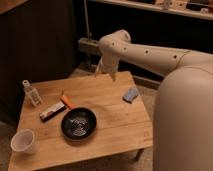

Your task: Place the eraser on the white sponge

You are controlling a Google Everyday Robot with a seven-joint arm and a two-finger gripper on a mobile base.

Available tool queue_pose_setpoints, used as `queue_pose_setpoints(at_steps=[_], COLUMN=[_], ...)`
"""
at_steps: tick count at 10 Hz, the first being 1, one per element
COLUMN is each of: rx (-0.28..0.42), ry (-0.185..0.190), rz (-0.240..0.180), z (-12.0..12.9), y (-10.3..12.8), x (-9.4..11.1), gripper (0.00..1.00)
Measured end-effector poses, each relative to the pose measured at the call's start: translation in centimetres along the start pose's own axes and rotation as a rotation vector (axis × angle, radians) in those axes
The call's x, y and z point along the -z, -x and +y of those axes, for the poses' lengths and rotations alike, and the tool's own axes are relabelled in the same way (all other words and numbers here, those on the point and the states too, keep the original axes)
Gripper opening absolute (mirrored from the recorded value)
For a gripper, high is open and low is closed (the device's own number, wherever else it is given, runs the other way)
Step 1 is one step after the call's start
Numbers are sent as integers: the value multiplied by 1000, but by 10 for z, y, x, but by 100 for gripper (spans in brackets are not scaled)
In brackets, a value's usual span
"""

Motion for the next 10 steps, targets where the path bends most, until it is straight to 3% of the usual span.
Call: queue_pose_setpoints(at_steps=[3, 5, 6, 8, 10], rx=[-300, -374, -395, -389, -396], ry=[129, 178, 194, 186, 212], rz=[288, 376, 406, 380, 389], z=[-21, -31, -34, -28, -20], y=[18, 22, 23, 19, -2], x=[-34, -40, -42, -42, -44], gripper=[65, 65, 65, 65, 65])
